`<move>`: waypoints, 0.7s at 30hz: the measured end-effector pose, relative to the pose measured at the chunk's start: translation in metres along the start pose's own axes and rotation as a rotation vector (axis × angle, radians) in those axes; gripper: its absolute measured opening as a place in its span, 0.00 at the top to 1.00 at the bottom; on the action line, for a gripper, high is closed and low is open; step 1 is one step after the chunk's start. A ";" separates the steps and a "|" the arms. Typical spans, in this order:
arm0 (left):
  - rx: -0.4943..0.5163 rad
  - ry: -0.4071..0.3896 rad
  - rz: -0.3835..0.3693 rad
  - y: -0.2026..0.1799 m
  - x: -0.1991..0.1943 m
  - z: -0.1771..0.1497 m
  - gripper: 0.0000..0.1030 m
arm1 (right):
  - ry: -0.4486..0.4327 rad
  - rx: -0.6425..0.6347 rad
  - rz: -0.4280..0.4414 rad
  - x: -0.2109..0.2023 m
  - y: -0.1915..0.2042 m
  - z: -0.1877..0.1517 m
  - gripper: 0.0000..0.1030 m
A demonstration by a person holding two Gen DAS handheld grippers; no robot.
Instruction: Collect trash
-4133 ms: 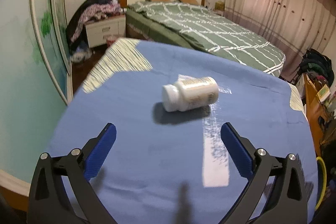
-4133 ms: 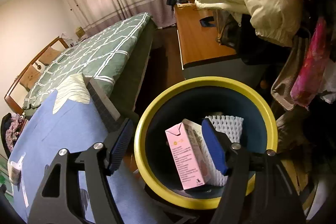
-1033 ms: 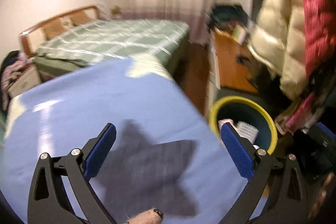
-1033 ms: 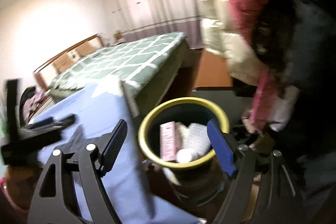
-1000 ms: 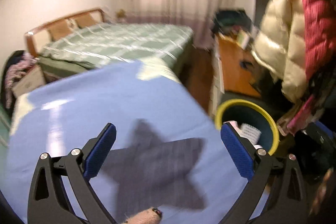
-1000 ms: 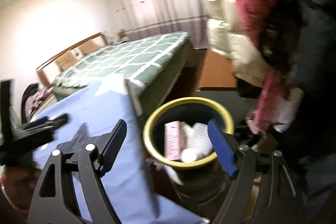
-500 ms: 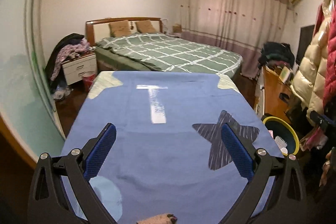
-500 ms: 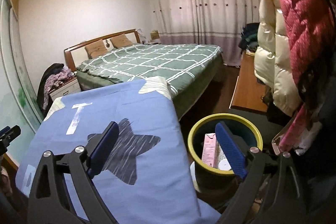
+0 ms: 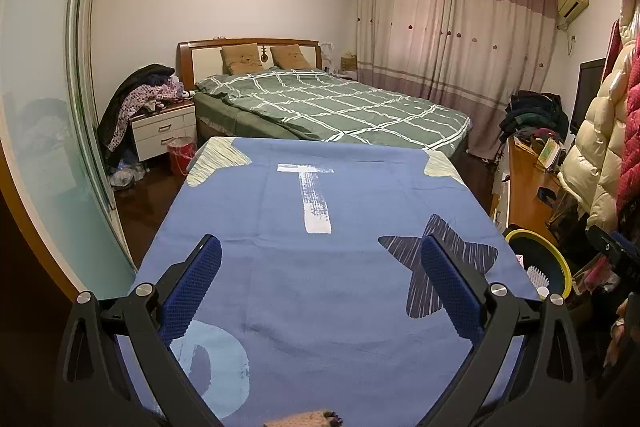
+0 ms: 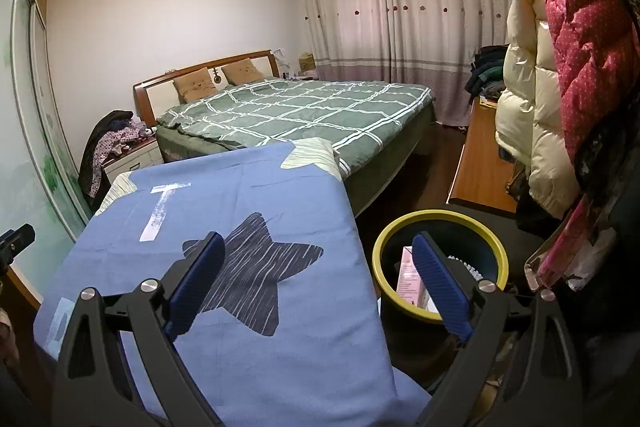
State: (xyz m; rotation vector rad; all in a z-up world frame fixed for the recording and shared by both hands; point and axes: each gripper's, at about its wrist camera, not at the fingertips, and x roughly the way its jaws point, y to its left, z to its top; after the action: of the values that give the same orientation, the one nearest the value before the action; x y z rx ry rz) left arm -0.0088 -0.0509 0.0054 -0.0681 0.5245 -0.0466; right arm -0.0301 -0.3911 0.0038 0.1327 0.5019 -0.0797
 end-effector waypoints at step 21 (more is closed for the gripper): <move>0.013 0.014 0.004 -0.008 0.003 -0.002 0.05 | 0.010 -0.015 0.016 0.010 0.009 0.005 0.12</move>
State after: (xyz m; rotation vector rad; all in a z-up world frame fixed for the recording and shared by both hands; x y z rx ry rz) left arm -0.0071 -0.0593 0.0026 -0.0540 0.5379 -0.0465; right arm -0.0180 -0.3831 0.0042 0.1223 0.5116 -0.0591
